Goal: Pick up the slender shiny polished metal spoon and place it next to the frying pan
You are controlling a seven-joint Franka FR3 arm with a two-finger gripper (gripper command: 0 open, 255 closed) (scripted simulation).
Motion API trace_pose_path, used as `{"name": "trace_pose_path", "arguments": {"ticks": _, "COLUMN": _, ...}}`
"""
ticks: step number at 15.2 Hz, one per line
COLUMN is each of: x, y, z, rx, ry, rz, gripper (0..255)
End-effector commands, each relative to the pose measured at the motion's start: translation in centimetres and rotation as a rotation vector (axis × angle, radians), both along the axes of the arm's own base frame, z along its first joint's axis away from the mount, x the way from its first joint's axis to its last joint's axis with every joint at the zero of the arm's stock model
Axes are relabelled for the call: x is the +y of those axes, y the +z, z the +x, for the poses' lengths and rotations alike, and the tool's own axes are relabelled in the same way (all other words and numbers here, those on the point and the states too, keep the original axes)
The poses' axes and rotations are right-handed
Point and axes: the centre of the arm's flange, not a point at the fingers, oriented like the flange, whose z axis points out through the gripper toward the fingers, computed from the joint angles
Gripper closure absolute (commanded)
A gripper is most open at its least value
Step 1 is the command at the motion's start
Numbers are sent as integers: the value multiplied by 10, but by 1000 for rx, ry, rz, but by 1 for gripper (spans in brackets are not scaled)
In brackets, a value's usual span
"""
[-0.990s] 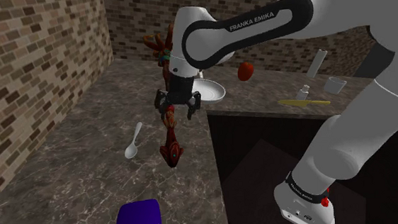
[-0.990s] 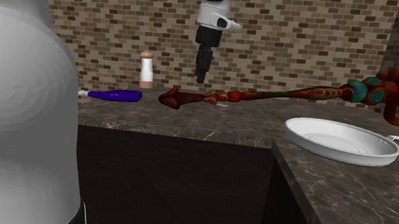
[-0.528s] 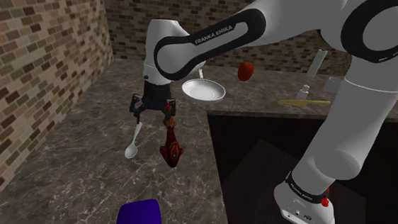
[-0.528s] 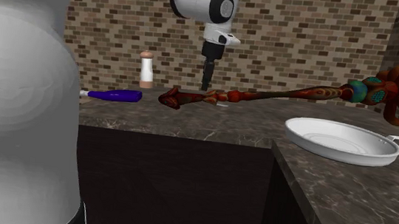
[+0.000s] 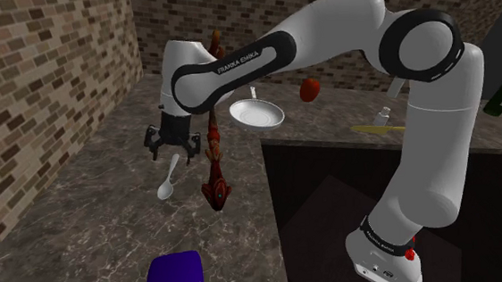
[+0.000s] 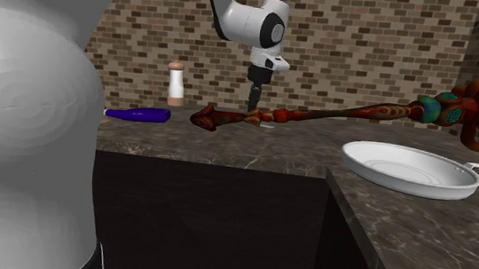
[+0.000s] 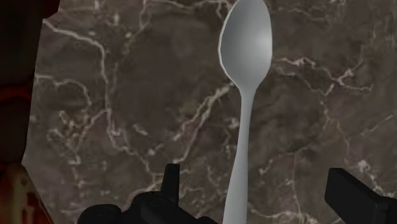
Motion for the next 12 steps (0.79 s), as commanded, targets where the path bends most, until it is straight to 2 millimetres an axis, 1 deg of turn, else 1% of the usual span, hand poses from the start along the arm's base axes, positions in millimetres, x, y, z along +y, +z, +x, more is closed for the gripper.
{"name": "trace_pose_path", "arguments": {"ticks": 1, "x": 2, "y": -10, "z": 0, "rx": 0, "ry": -2, "rz": 0, "gripper": 0}}
{"name": "trace_pose_path", "arguments": {"ticks": 4, "x": 6, "y": -29, "z": 0, "rx": 0, "ry": -2, "rz": 0, "gripper": 0}}
{"name": "trace_pose_path", "arguments": {"ticks": 12, "x": 6, "y": -29, "z": 0, "rx": 0, "ry": -2, "rz": 0, "gripper": 0}}
